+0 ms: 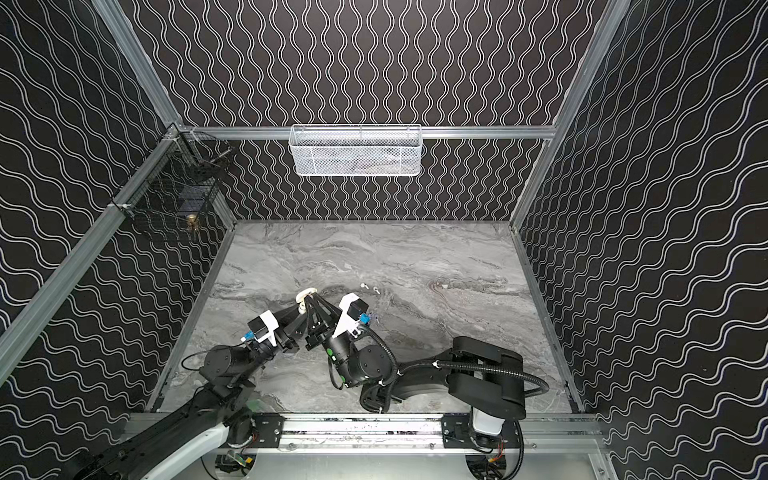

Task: Insert the wireless bluetooth earbuds into the charging case
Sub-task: 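Lower the earbud stem into the empty case slot with the right gripper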

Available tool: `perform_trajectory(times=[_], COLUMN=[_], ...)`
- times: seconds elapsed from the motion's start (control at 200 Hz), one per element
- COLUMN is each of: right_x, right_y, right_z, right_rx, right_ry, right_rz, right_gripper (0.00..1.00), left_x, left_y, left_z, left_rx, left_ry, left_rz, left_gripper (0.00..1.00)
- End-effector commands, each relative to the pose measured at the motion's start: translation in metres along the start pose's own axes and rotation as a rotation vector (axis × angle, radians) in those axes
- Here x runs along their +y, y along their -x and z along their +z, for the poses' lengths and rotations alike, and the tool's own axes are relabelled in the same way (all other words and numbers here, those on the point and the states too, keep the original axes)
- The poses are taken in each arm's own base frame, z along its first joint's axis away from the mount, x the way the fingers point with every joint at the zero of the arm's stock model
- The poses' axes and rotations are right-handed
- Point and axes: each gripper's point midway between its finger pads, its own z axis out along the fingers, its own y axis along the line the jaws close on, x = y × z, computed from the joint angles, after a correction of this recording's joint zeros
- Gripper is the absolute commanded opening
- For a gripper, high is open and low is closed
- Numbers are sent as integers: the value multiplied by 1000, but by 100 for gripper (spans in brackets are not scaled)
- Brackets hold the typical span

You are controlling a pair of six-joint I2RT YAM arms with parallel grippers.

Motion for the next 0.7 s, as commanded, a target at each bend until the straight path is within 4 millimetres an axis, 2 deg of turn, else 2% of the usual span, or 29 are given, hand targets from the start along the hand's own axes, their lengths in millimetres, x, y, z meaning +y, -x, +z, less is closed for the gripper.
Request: perform_trajectory(times=[0.0,0.21,0.45,0.696], right_x=[8,8,5,-6], right_y=[1,4,-4,-13], right_z=[2,1,-1,-13], right_rx=[-3,-17,-9,10], right_ry=[27,25,10,-26], right_rz=[23,28,31,24], right_gripper=[0,0,0,0], left_x=[4,3,4,5], left_y=[12,11,14,18], left_z=[0,1,-1,-2], left_rx=[-41,-39,-51,-63], left_ry=[20,17,23,29], left_rz=[4,1,5,4], left_gripper=[0,0,0,0])
